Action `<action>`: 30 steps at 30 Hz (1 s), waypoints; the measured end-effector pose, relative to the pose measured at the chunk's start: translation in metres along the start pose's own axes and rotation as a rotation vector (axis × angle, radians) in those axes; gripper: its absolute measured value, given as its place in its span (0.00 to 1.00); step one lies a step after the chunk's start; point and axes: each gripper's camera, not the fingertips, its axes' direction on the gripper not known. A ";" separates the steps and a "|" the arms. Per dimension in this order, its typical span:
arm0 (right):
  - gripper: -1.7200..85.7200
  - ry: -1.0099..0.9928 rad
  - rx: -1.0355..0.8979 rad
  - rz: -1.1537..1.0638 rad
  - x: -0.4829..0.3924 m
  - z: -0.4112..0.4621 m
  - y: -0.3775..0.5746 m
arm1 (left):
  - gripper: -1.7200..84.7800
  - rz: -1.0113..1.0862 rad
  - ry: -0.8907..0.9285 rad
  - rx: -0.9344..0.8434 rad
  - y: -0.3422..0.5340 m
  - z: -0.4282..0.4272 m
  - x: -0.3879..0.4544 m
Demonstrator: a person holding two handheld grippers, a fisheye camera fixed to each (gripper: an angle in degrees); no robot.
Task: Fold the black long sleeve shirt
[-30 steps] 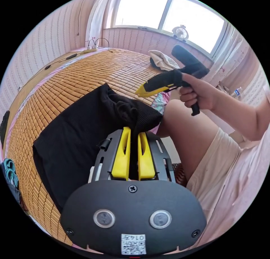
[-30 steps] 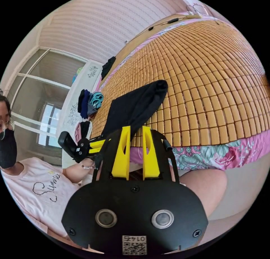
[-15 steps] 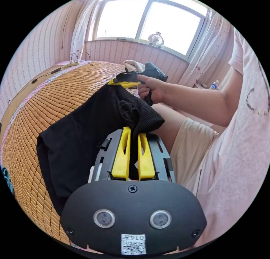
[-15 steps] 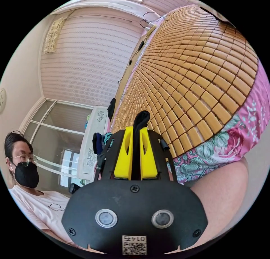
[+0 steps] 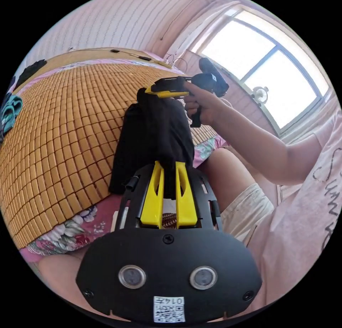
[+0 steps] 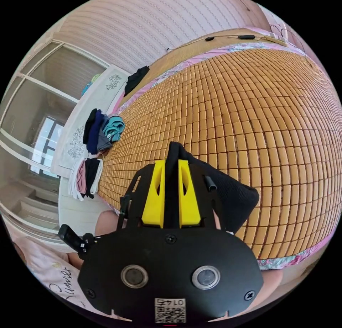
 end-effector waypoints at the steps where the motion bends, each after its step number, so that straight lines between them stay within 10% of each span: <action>1: 0.09 0.017 -0.027 -0.014 -0.003 0.008 -0.002 | 0.08 -0.040 -0.015 -0.031 0.000 0.004 -0.010; 12: 0.17 0.360 -0.124 -0.413 -0.060 0.005 -0.024 | 0.10 -0.189 -0.130 -0.136 -0.008 -0.015 -0.051; 23: 0.10 0.272 -0.361 -0.568 -0.085 0.040 -0.017 | 0.18 -0.180 -0.067 -0.107 -0.040 0.022 -0.033; 30: 0.07 0.024 -0.088 -0.551 -0.080 -0.045 0.030 | 0.09 -0.091 -0.186 -0.132 -0.040 0.036 -0.014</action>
